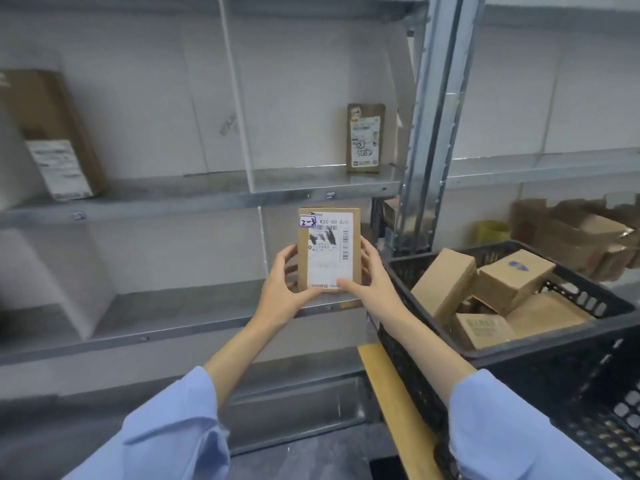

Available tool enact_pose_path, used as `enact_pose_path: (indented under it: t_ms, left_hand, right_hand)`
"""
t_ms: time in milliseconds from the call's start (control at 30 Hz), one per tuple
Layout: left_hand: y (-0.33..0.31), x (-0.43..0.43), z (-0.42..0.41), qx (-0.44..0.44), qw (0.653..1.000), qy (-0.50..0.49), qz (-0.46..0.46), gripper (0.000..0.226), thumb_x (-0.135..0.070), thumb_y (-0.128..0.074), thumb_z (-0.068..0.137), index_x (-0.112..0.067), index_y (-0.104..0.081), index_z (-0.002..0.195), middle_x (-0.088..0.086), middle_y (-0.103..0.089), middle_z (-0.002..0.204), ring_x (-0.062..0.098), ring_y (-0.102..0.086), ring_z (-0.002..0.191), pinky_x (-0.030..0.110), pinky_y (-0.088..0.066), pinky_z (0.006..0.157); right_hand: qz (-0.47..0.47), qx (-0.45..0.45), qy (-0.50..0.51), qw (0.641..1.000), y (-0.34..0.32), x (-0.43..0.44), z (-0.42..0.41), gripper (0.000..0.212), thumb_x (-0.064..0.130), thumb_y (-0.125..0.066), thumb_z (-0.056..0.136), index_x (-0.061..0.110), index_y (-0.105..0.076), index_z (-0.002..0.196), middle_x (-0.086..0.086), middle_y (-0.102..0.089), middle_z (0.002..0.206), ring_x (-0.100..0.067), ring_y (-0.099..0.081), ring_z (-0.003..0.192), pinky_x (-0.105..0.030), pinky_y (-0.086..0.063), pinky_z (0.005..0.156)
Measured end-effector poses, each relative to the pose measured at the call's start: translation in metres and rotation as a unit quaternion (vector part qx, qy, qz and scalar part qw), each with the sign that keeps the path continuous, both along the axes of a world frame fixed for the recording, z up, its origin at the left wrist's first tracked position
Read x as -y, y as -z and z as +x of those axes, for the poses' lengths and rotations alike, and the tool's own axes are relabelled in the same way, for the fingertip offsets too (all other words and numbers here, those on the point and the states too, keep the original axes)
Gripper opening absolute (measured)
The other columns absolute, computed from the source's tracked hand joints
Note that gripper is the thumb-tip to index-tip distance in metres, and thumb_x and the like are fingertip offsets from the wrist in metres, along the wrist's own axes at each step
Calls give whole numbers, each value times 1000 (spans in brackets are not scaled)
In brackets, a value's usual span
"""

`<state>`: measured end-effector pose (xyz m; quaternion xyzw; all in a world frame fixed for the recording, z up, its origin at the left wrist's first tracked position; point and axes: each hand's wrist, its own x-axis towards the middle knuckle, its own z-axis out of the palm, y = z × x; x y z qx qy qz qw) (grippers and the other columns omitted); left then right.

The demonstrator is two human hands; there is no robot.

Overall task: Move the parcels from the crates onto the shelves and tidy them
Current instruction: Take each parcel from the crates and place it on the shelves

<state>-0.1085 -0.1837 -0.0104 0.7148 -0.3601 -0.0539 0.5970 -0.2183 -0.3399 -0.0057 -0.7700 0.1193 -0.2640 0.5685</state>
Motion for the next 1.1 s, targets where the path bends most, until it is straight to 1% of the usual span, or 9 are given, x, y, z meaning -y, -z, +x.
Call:
enact_pose_path:
  t_ms: [167,233,367,467,567,700,800,967,1100]
  left_hand:
    - [-3,-45,34,26,999,-36,23,84,-21,-84,75,-30,-36,143,-15,-44,145,13,-47,127,37,-47,99]
    - [-5,-63,44,24,998,-46,28,87,-29,-85,72,-32,-36,143,-14,-41,148,15,-47,128,41,-48,100]
    - [-8,-95,65,14,998,-57,17,85,-31,-87,71,-36,-37,140,-15,-42,145,14,-51,124,29,-50,94]
    - [-11,-118,79,18,998,-63,12,83,-19,-84,75,-33,-35,141,-18,-45,135,9,-54,115,13,-49,81]
    - [-12,-146,97,19,997,-73,15,84,-19,-84,74,-32,-36,142,-17,-46,135,10,-54,114,13,-49,80]
    - [-8,-186,122,17,996,-89,7,81,-15,-84,74,-34,-38,137,-13,-48,134,11,-56,111,10,-49,78]
    - [-3,-217,140,7,995,-99,3,81,-17,-86,73,-36,-38,135,-13,-48,134,13,-56,113,21,-50,86]
    - [7,-264,163,-4,993,-121,5,80,-20,-86,73,-37,-40,136,-17,-51,133,17,-56,119,40,-52,95]
    - [11,-300,176,-5,990,-138,6,81,-21,-85,73,-34,-40,139,-13,-51,138,17,-54,122,43,-50,99]
  right_hand:
    - [-4,1,-45,999,0,-34,43,87,14,-73,87,32,-19,153,20,-35,147,1,-35,130,-20,-33,100]
    - [-2,4,-57,998,0,-48,58,87,14,-73,87,33,-18,152,23,-36,141,1,-36,129,-10,-33,95]
    - [-1,1,-78,997,-3,-76,87,87,9,-73,87,28,-19,152,18,-38,141,7,-43,121,4,-37,80]
    - [0,4,-86,996,-3,-98,106,87,9,-73,86,28,-20,152,16,-42,141,10,-46,117,-1,-40,83]
    - [-14,-2,-95,995,-1,-123,128,91,14,-75,86,29,-16,155,15,-42,149,2,-46,125,-10,-42,89]
    - [-31,-18,-113,993,1,-164,156,99,20,-76,86,35,-8,156,27,-39,145,7,-44,124,-15,-39,97]
    - [-23,-16,-118,993,4,-195,176,95,18,-76,86,32,-13,155,23,-40,143,4,-44,123,-7,-37,91]
    - [-18,-17,-126,992,12,-235,208,86,19,-76,85,29,-23,152,10,-43,150,-10,-46,130,-31,-41,106]
    - [-24,-24,-140,990,15,-265,230,85,22,-77,84,28,-25,151,8,-42,152,-11,-45,131,-34,-40,107]
